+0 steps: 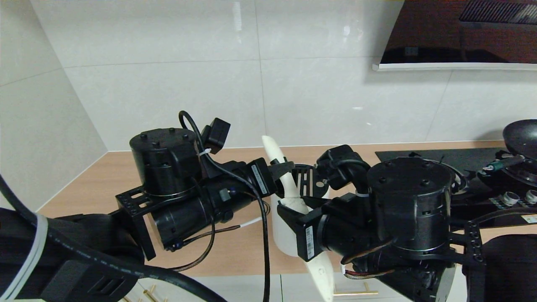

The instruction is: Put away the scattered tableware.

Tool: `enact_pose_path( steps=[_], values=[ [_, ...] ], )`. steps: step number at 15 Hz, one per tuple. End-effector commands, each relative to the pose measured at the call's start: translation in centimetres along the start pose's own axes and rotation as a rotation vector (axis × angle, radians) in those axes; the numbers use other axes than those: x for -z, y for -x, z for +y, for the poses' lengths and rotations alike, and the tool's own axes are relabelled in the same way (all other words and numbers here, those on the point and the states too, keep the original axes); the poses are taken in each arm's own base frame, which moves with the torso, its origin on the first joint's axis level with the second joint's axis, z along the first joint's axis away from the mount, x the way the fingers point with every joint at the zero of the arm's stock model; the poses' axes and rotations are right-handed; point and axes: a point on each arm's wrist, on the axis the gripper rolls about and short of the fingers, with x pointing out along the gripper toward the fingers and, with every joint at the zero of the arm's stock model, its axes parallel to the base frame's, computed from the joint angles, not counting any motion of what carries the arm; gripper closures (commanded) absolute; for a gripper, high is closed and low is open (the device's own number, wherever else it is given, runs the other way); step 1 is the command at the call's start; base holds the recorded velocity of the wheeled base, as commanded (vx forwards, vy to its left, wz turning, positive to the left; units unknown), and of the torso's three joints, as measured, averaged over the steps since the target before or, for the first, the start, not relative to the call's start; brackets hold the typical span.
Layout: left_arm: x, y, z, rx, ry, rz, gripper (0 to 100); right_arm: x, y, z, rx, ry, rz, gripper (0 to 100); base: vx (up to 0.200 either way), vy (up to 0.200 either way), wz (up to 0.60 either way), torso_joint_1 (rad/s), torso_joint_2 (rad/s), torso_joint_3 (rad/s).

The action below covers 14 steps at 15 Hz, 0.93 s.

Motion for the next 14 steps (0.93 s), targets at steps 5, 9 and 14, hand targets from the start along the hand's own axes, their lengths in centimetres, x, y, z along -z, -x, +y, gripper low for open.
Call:
enact_pose_path(
  steps=[5, 9, 14],
  values=[
    [0.0, 0.0, 0.0, -0.002, 0.000, -0.001, 100, -0.1, 0.1, 0.0, 0.000, -0.003, -0.006, 100, 0.000, 0.000, 0.00, 0.000, 0.00, 0.000],
    [-0.2, 0.1, -0.1, -0.001, 0.000, -0.008, 100, -0.2, 0.0, 0.0, 0.000, -0.005, -0.007, 0, 0.000, 0.000, 0.00, 0.000, 0.00, 0.000],
    [-3.5, 3.3, -2.7, 0.080, -0.019, -0.133, 100, -3.2, 3.1, -1.4, 0.017, -0.039, -0.116, 0, 0.000, 0.000, 0.00, 0.000, 0.00, 0.000]
  ],
)
